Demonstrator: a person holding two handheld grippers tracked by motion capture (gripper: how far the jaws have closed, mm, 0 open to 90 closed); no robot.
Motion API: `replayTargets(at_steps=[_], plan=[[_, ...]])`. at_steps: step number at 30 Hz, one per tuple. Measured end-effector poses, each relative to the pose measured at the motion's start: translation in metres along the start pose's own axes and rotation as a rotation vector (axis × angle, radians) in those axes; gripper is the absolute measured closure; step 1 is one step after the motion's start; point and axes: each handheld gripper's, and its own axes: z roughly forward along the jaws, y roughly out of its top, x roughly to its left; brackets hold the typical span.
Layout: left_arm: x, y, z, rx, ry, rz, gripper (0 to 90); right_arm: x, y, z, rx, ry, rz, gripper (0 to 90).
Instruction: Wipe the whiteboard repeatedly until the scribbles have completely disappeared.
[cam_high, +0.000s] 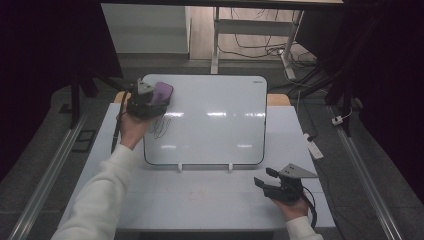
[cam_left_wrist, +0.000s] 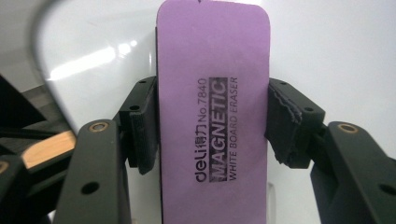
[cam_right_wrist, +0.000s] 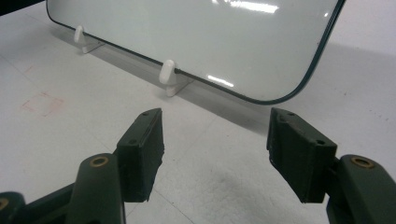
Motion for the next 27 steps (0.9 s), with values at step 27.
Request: replayTargets(at_steps=[27], plan=[[0.015,0.011,-0.001,-0.022,0.043,0.012,41.1,0.0,-0.001,-0.004,-0.031,-0.032,-0.007,36.6]])
